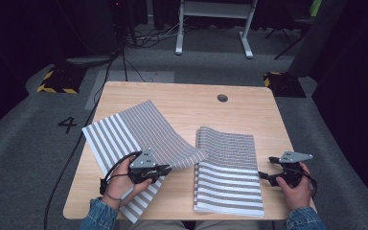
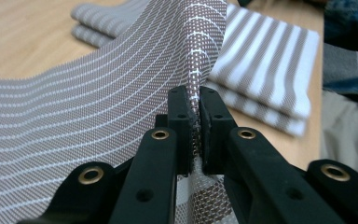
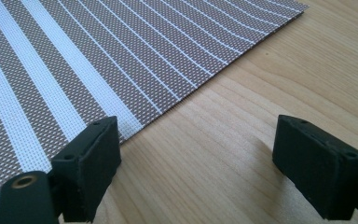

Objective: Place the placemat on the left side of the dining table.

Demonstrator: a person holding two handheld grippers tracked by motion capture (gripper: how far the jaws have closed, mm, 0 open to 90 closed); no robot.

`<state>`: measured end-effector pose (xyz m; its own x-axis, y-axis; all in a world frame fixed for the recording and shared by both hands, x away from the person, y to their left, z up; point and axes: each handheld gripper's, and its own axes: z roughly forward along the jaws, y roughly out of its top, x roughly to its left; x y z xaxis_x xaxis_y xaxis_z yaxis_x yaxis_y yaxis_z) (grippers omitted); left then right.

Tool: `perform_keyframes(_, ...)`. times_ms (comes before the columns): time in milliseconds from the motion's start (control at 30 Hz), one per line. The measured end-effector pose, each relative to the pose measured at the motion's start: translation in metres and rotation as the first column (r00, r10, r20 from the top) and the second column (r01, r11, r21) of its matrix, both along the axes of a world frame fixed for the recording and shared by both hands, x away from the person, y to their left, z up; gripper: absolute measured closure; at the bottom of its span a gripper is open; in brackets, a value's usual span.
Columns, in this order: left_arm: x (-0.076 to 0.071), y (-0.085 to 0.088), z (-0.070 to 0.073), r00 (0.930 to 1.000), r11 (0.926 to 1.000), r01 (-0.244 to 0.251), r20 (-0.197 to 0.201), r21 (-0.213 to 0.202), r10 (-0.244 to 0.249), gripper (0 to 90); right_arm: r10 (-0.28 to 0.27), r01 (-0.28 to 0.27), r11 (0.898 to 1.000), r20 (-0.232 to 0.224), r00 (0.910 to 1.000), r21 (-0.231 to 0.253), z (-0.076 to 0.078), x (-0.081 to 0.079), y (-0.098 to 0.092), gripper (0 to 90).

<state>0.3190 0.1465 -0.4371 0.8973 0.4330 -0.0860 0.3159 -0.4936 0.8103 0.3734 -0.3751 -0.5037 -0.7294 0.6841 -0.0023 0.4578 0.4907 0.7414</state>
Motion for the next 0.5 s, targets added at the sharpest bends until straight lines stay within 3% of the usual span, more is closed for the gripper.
perform_keyframes(167,-0.017,0.013,-0.004,0.9995,0.9998,-0.009,-0.030,0.019,0.010,83.3,0.005,-0.005,1.000,0.000,1.0000,0.004,0.000,0.001,0.000,15.3)
perform_keyframes(267,-0.028,0.024,-0.006,0.9977,0.9996,-0.020,-0.064,0.020,0.022,80.2,0.006,-0.006,1.000,-0.001,1.0000,0.000,0.000,0.001,0.000,15.2)
perform_keyframes(300,-0.036,0.032,-0.008,0.9938,0.9992,-0.030,-0.106,0.026,0.033,78.6,0.006,-0.006,1.000,0.000,1.0000,0.004,0.000,0.001,0.000,15.3)
perform_keyframes(333,-0.036,0.032,-0.008,0.9938,0.9992,-0.030,-0.106,0.026,0.033,76.4,0.006,-0.006,1.000,-0.001,1.0000,0.001,0.000,0.001,0.000,15.3)
perform_keyframes(367,-0.043,0.040,-0.011,0.9854,0.9983,-0.058,-0.160,0.008,0.058,73.5,0.007,-0.007,1.000,-0.001,1.0000,0.001,0.000,0.001,0.000,15.3)
perform_keyframes(400,-0.046,0.045,-0.012,0.9785,0.9966,-0.082,-0.190,-0.002,0.080,69.3,0.007,-0.007,1.000,-0.001,1.0000,0.001,0.000,0.001,0.000,15.3)
perform_keyframes(433,-0.050,0.049,-0.013,0.9736,0.9927,-0.121,-0.196,-0.008,0.117,63.4,0.009,-0.009,1.000,-0.002,1.0000,0.000,0.000,0.001,0.000,15.3)
perform_keyframes(467,-0.050,0.049,-0.013,0.9736,0.9927,-0.121,-0.196,-0.008,0.117,57.3,0.009,-0.009,1.000,-0.002,1.0000,0.000,0.000,0.001,0.000,15.3)
perform_keyframes(500,-0.055,0.057,-0.014,0.9565,0.9755,-0.219,-0.201,-0.016,0.212,49.5,0.008,-0.008,1.000,-0.001,1.0000,0.000,0.000,0.001,0.000,15.3)
